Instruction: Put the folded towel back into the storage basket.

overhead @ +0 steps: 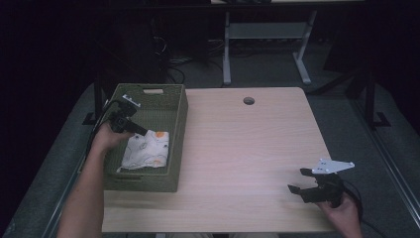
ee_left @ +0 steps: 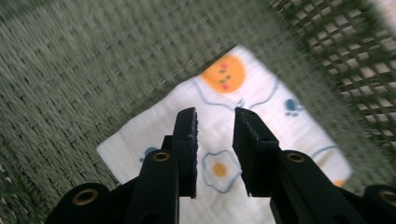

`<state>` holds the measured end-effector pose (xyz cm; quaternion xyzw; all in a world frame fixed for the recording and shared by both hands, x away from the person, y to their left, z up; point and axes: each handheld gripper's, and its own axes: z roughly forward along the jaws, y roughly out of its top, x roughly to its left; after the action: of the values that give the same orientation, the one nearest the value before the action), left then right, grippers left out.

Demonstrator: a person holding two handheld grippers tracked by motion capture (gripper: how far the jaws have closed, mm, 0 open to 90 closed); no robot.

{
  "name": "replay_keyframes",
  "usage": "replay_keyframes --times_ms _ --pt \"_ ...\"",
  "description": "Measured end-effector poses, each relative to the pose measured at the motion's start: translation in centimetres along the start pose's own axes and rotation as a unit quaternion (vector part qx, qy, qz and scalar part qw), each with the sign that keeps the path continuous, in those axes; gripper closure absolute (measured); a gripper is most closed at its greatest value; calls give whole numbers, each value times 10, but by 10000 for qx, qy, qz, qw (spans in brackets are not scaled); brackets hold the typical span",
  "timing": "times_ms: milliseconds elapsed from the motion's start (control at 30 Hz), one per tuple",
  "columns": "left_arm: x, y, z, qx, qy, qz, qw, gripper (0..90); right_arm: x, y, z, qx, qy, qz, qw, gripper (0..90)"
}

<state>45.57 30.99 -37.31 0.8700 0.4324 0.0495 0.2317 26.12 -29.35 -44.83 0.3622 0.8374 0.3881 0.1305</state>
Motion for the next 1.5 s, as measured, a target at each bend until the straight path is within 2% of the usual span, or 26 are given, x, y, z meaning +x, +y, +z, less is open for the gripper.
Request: replay_keyframes --times_ms 100,133,167,267,533,633,667,700,800,867,900,1033,1367,1500 --pt "-9 -1 -12 -327 -102 67 9994 677 1 0 1 16 18 4 10000 209" --pt "-9 -1 -12 -327 -102 67 9994 676 1 1 1 20 18 4 10000 208" --pt "-15 -3 -19 -457 -114 142 9988 674 1 1 1 18 10 -23 10000 208" --pt "-23 -5 -28 -652 -175 226 9975 660 2 2 2 29 25 -27 10000 208" --pt "-55 -5 -45 -1126 -280 534 9918 620 5 4 3 33 38 -116 9999 208" --pt "-67 -4 -50 -1259 -336 662 9893 594 5 4 4 37 34 -128 9999 207" --pt "-67 -4 -50 -1259 -336 662 9893 588 5 4 4 39 28 -137 9999 206" --pt "-76 -3 -52 -1382 -414 739 9868 585 4 4 3 35 37 -132 9999 206" --pt "-90 -1 -53 -1432 -515 920 9841 584 5 4 3 15 54 -114 9999 205" --pt "-94 0 -53 -1448 -534 925 9837 573 5 4 3 19 52 -110 9999 203" --pt "-103 1 -53 -1490 -596 1023 9817 567 5 4 3 47 41 -114 9999 202" --pt "-121 4 -51 -1583 -672 1205 9777 543 5 4 3 26 39 -75 10000 200" --pt "-154 11 -33 -1661 -838 1413 9723 490 2 3 2 41 -13 -39 10000 198" --pt "-165 14 -25 -1671 -890 1412 9717 462 2 2 1 47 -18 -36 10000 198"
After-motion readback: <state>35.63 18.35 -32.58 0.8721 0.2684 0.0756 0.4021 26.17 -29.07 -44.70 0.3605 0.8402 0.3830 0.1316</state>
